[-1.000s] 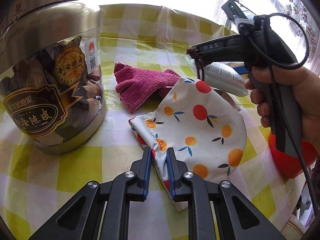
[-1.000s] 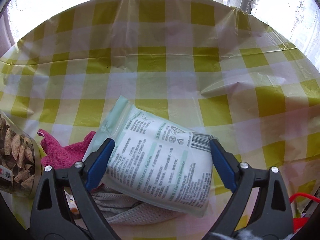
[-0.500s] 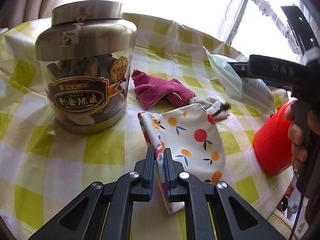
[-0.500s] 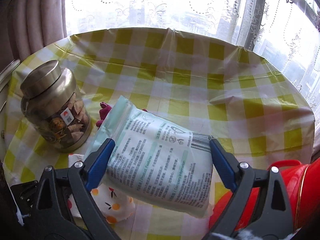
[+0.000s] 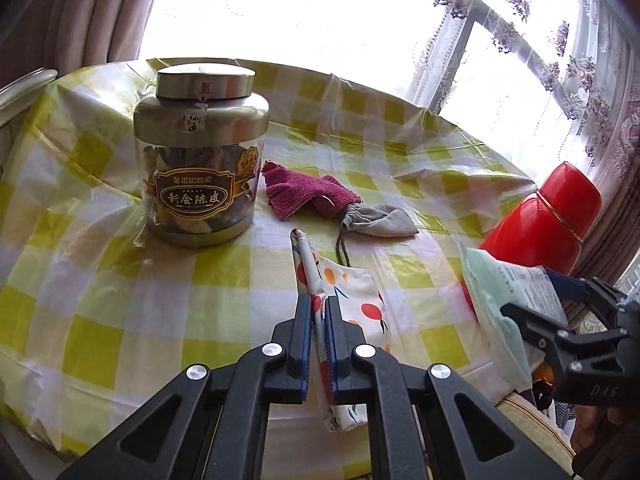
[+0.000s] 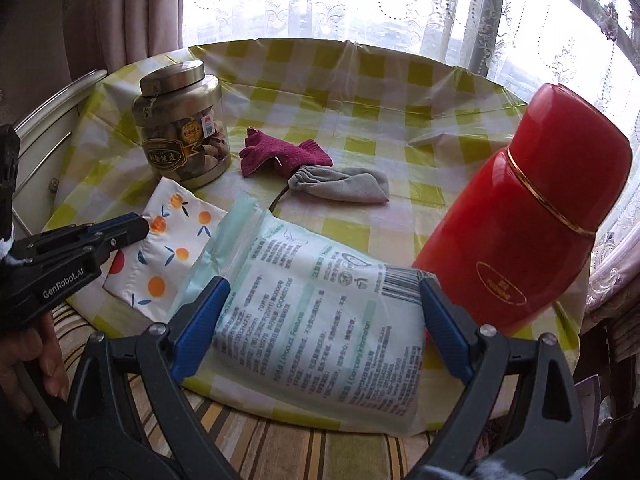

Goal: Organize soft objects
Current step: 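Carry the print pouch and white packet to the white box and release both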

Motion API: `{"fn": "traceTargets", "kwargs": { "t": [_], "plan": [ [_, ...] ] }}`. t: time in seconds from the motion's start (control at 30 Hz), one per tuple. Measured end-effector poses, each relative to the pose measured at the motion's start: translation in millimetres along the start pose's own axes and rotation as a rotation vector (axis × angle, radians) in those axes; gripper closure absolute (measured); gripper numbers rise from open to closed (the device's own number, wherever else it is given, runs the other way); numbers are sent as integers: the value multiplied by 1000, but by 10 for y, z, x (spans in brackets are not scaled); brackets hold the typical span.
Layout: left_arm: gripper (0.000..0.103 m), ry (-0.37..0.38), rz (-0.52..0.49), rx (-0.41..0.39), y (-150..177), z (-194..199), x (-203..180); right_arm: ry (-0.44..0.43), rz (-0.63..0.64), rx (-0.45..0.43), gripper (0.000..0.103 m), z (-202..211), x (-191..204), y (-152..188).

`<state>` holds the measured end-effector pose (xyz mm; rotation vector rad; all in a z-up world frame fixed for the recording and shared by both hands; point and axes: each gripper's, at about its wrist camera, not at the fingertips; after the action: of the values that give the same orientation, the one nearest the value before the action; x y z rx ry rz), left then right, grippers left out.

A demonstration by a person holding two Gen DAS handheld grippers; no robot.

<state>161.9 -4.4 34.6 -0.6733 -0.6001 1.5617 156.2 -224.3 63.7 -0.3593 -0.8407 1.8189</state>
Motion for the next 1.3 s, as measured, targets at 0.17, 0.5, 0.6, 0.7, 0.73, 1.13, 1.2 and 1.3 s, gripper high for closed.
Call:
{"fn": "traceTargets", "kwargs": {
  "t": [0.17, 0.5, 0.6, 0.7, 0.73, 1.13, 1.2, 1.3],
  "plan": [
    [96, 12, -22, -13, 80, 218, -108, 11, -30, 16, 8, 229, -123, 330],
    [96, 32, -76, -26, 211, 619, -359, 61, -76, -17, 8, 742, -382, 701],
    [96, 52, -104, -41, 224, 755, -503, 76, -90, -25, 8, 860, -455, 791],
    [96, 78, -136, -57, 227, 876, -668, 91, -113, -35, 8, 997, -553, 894],
    [96, 88, -148, -59, 228, 910, -735, 97, -121, -39, 8, 1042, -587, 926],
    [96, 233, -277, -49, 297, 1138, -1567, 230, -241, -61, 8, 1607, -1279, 1363],
    [96, 261, -299, -46, 323, 1171, -1722, 253, -275, -65, 8, 1709, -1434, 1439],
    [96, 302, -333, -42, 363, 1223, -1965, 289, -315, -72, 8, 1849, -1653, 1533]
  ]
}}
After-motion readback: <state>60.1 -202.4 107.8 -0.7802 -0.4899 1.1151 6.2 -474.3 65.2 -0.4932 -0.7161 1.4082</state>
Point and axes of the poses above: each gripper's, at about its wrist camera, not at the fingertips, and z roughly against the way its jaws point, x to its left, y to its underside, and after that the axes turned 15 degrees about -y, right-handed
